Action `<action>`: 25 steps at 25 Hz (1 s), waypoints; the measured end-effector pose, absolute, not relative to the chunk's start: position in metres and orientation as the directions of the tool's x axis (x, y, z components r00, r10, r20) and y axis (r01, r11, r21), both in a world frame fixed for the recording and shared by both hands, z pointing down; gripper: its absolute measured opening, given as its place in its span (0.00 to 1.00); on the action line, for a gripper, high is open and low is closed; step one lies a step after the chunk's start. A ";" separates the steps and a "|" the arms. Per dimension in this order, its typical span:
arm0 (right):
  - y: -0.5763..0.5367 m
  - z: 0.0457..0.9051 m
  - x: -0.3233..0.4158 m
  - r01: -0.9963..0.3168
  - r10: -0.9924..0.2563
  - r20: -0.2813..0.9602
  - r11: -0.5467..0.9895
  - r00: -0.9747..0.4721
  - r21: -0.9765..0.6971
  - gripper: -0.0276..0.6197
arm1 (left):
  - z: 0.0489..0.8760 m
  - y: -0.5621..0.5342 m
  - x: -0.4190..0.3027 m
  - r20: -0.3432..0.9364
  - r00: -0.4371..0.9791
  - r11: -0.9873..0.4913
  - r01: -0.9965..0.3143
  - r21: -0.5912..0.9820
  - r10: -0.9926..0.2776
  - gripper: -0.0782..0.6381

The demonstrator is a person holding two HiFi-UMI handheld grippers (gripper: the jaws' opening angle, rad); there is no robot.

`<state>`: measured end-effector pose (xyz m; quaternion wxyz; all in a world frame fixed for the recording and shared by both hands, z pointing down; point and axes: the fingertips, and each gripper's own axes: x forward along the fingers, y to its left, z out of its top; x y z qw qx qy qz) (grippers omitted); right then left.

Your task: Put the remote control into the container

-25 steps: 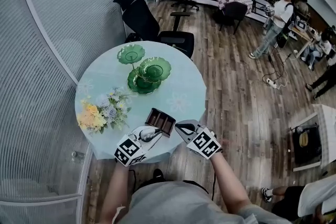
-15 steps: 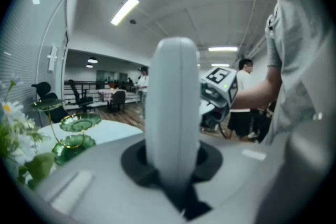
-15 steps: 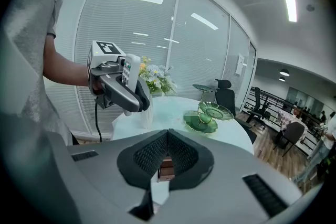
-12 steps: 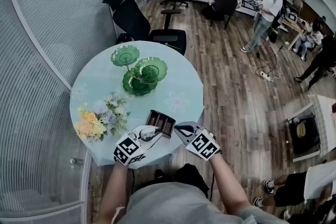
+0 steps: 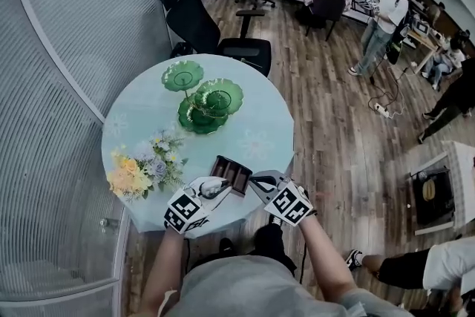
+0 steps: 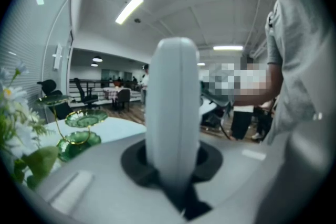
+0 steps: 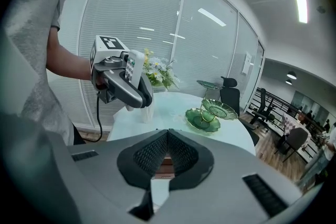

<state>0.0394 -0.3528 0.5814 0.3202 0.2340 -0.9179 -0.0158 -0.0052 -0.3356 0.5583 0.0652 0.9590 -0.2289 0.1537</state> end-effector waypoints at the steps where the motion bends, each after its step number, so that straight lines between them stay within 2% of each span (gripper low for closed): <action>1: -0.354 0.581 0.039 -0.419 -0.435 0.575 0.892 -0.693 0.170 0.07 | 0.560 -0.337 -0.004 0.323 0.841 -0.879 -0.474 0.050 -0.435 0.16; 12: -0.362 0.571 0.022 -0.385 -0.379 0.525 0.917 -0.762 0.102 0.07 | 0.573 -0.370 -0.012 0.307 0.665 -0.706 -0.707 -0.032 -0.681 0.16; 18: -0.349 0.543 0.003 -0.399 -0.364 0.397 0.917 -0.842 -0.005 0.07 | 0.577 -0.379 -0.011 0.302 0.563 -0.615 -0.780 -0.114 -0.770 0.16; 25: -0.338 0.508 -0.003 -0.429 -0.398 0.259 0.900 -0.880 -0.073 0.07 | 0.570 -0.378 -0.004 0.272 0.528 -0.579 -0.799 -0.162 -0.805 0.16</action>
